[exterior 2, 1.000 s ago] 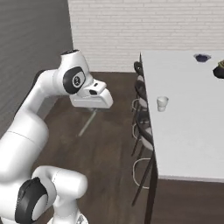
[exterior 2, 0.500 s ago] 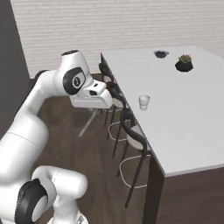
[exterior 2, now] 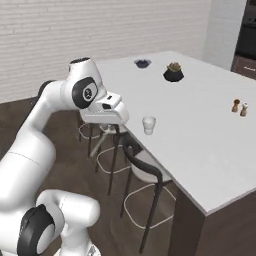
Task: Take a straw from the drawer in front and place it inside the glass cup on the dining counter.
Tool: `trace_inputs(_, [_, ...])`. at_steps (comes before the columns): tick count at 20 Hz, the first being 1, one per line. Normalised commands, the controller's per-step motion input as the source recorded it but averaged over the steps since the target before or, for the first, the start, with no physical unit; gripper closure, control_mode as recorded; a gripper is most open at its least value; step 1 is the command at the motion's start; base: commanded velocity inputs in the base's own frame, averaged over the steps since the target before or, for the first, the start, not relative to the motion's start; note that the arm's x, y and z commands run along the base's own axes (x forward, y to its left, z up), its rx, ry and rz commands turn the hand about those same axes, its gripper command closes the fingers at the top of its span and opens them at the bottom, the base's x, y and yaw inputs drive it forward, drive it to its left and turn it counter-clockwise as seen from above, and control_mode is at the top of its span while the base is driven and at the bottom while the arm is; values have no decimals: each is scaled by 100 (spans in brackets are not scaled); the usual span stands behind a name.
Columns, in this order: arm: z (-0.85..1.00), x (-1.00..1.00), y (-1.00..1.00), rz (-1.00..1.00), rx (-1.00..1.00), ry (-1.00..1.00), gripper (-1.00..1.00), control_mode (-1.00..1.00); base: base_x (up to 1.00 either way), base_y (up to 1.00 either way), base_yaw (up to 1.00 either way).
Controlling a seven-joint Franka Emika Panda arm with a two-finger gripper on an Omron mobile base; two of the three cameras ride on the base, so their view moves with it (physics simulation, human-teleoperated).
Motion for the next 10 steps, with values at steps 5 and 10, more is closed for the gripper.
trace_inputs(5, [0,0,0,0,0,0,100,100,36,81,-49])
trace_inputs(10, [0,0,0,0,0,0,100,100,29,74,-52])
